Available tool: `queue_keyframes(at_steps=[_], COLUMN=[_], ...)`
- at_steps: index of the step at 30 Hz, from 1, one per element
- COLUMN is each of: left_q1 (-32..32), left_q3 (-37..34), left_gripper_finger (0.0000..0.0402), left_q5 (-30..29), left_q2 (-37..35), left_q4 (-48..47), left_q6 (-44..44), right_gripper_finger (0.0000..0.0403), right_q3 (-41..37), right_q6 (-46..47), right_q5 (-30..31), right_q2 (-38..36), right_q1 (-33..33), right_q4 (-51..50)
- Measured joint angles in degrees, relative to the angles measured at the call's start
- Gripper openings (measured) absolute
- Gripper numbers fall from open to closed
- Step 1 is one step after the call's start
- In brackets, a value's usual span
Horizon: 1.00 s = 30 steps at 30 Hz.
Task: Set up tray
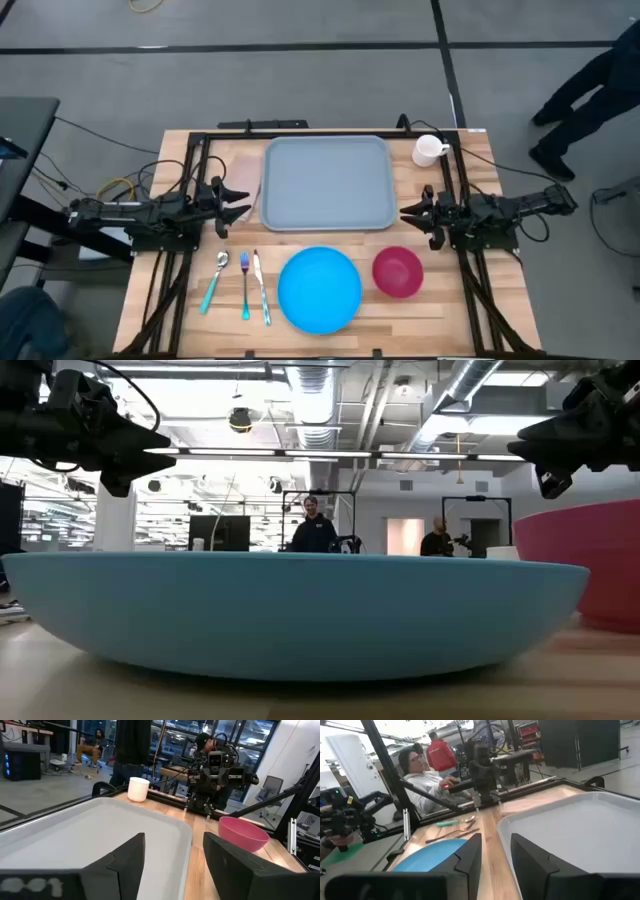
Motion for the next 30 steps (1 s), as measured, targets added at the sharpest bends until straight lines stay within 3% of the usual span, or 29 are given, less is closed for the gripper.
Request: queue_keyframes(at_steps=[16,20,26,30], left_q1=[0.0,0.0,0.0,0.0], left_q3=[-0.1,-0.1,0.1,0.9], left_gripper_finger=[0.019,0.019,0.019,0.019], left_q5=[1.1,2.3,5.0,5.0], left_q2=[0.0,0.0,0.0,0.0], left_q4=[1.3,4.6,7.9,8.1], left_q6=[0.0,-0.1,3.0,4.4], right_gripper_finger=[0.0098,0.0098,0.0098,0.0098], right_q3=[0.1,3.0,11.8,20.3], right_q6=[-2.1,-3.4,-7.2,-10.5], right_q5=[-0.3,-0.4,-0.4,0.1], right_q2=[0.0,0.5,7.2,17.0], right_q1=[0.1,0.1,0.1,0.0], right_q4=[5.6,5.5,1.2,-2.3])
